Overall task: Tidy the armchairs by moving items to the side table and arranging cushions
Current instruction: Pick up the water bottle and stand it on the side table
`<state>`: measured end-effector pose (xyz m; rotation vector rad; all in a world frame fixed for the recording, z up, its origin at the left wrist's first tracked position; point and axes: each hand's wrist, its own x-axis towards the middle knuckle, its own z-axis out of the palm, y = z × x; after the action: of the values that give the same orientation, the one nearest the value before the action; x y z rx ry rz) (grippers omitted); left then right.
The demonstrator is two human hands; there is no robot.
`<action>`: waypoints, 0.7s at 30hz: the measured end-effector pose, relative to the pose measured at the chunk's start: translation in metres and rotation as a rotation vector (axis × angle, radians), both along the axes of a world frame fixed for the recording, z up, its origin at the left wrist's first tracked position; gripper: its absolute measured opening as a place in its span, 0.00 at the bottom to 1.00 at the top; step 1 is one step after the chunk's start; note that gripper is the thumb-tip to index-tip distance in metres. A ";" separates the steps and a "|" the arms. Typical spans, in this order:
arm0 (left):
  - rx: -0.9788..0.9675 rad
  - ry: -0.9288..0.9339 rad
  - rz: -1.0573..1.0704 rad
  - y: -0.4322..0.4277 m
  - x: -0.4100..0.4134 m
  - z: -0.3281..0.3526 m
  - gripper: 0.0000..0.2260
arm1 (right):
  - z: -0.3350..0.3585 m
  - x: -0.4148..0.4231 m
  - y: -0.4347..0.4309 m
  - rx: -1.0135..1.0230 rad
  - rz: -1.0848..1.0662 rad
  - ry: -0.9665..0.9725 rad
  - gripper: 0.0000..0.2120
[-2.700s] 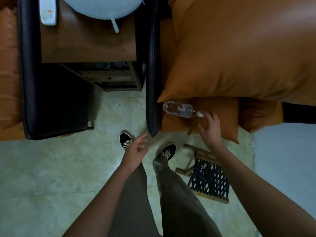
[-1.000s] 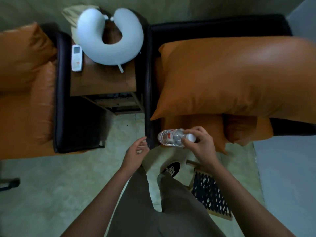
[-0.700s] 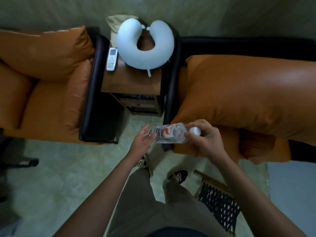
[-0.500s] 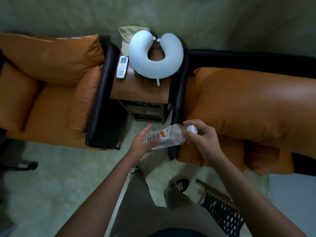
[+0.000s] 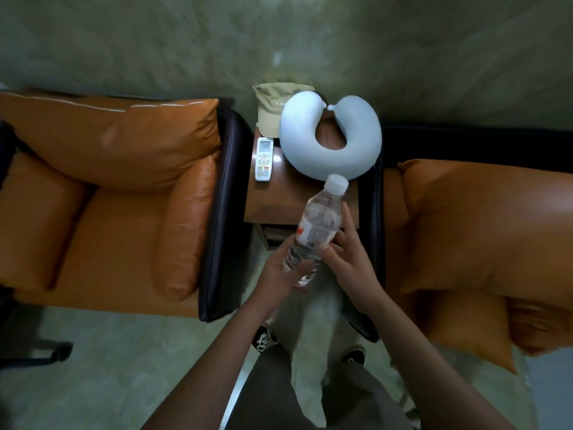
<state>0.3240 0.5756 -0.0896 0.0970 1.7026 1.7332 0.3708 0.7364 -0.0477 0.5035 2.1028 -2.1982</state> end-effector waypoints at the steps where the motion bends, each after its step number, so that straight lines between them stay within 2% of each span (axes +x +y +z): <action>1: 0.002 0.023 -0.016 -0.001 -0.012 0.000 0.20 | -0.004 -0.010 -0.002 0.004 -0.011 0.004 0.39; 8: -0.054 0.162 0.011 0.020 -0.081 -0.042 0.24 | -0.046 -0.078 0.010 0.075 -0.051 0.034 0.36; 11: -0.055 0.165 0.038 0.036 -0.105 -0.060 0.24 | -0.072 -0.104 0.021 0.123 -0.032 0.045 0.36; 18: -0.086 0.194 0.082 0.057 -0.152 -0.123 0.31 | -0.140 -0.149 0.043 0.110 0.008 0.016 0.35; 21: -0.078 0.180 0.119 0.060 -0.160 -0.146 0.31 | -0.168 -0.156 0.048 0.092 0.043 -0.005 0.35</action>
<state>0.1638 0.6354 -0.2358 0.1220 1.9402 1.7867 0.2151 0.7844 -0.2157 0.4645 2.1994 -2.0828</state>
